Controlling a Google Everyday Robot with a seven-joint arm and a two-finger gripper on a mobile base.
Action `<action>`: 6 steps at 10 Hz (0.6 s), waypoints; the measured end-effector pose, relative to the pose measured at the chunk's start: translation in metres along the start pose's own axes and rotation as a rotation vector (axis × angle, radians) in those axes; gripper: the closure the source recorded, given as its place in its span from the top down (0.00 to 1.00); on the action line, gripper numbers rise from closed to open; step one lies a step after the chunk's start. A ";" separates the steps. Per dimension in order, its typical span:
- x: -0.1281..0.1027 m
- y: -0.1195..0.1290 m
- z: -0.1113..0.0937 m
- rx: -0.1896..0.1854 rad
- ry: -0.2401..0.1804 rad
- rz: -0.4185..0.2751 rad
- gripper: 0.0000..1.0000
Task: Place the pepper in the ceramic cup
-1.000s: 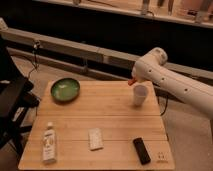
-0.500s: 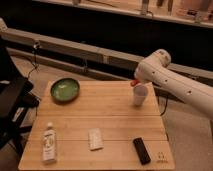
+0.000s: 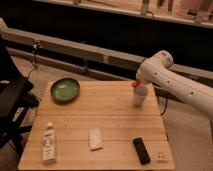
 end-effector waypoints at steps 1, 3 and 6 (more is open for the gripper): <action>-0.001 0.000 0.000 0.000 -0.001 -0.001 0.00; -0.001 0.000 0.000 -0.001 -0.001 0.000 0.00; 0.001 0.001 0.000 -0.003 0.000 0.005 0.00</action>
